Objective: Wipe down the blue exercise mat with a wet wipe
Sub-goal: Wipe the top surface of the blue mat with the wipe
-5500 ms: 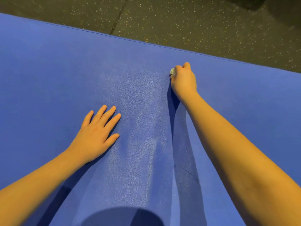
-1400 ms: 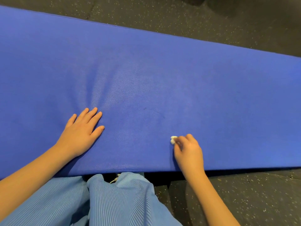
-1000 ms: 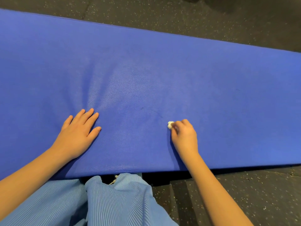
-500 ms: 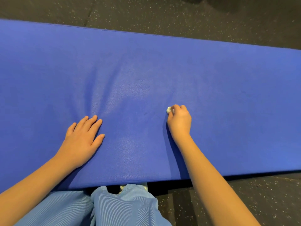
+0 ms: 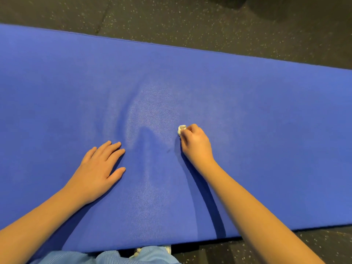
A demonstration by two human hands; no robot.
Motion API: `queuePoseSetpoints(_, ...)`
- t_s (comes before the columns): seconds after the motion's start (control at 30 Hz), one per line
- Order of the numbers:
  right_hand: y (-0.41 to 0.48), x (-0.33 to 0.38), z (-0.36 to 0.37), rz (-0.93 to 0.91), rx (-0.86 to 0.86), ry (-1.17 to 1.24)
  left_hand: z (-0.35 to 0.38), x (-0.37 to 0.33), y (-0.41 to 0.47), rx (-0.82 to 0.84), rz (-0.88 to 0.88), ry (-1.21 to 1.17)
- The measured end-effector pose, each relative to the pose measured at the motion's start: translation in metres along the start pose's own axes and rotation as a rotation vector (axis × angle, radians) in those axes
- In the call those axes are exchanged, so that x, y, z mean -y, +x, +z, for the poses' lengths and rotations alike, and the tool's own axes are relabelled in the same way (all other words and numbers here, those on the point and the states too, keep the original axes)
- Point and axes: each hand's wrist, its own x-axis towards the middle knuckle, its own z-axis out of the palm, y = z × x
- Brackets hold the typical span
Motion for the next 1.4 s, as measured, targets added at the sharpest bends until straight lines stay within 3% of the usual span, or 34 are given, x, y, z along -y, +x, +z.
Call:
queuePoseSetpoints(0.1,0.02,-0.018,-0.003,-0.019,0.019,0.019,-0.005,0.006,0.018,-0.011,0.002,0.017)
queuePoseSetpoints(0.2,0.044,-0.032,-0.006,0.287,-0.092,0.095,-0.012,0.01,0.038,0.008,-0.032,0.021)
queuePoseSetpoints(0.27,0.052,-0.023,-0.003,0.345,-0.126,0.073,-0.013,0.013,0.045,0.026,-0.035,0.025)
queuePoseSetpoints(0.33,0.051,-0.007,0.0,0.145,-0.083,0.064,-0.012,0.015,0.048,0.036,-0.026,0.037)
queuePoseSetpoints(0.4,0.049,-0.006,0.0,-0.084,0.073,0.026,-0.011,0.017,0.05,0.031,0.0,0.058)
queuePoseSetpoints(0.47,0.063,-0.016,-0.007,-0.138,0.137,-0.006,-0.014,0.021,0.055,0.049,0.032,0.085)
queuePoseSetpoints(0.67,0.118,-0.028,-0.004,0.314,0.037,-0.05,-0.025,0.034,0.083,0.021,0.012,0.074)
queuePoseSetpoints(0.8,0.112,-0.007,0.003,-0.027,0.17,-0.033,-0.027,0.039,0.093,0.04,0.027,0.073)
queuePoseSetpoints(0.87,0.117,-0.015,-0.004,-0.099,0.225,-0.031,-0.025,0.041,0.094,0.038,0.034,0.064)
queuePoseSetpoints(0.93,0.133,-0.028,-0.008,-0.026,0.152,-0.046,-0.025,0.042,0.095,0.031,0.056,0.075)
queuePoseSetpoints(1.03,0.165,-0.037,-0.008,0.299,0.076,-0.076,-0.026,0.045,0.102,0.034,0.099,0.102)
queuePoseSetpoints(1.07,0.172,-0.034,-0.007,0.333,0.075,-0.082,-0.026,0.047,0.104,0.034,0.107,0.105)
queuePoseSetpoints(1.23,0.182,-0.023,-0.003,-0.046,0.22,-0.17,-0.022,0.051,0.108,0.027,0.134,0.128)
queuePoseSetpoints(1.3,0.196,-0.035,-0.009,0.035,0.187,-0.233,-0.023,0.051,0.108,0.019,0.15,0.139)
queuePoseSetpoints(1.4,0.225,-0.051,-0.013,0.358,0.134,-0.215,-0.022,0.05,0.107,0.009,0.158,0.128)
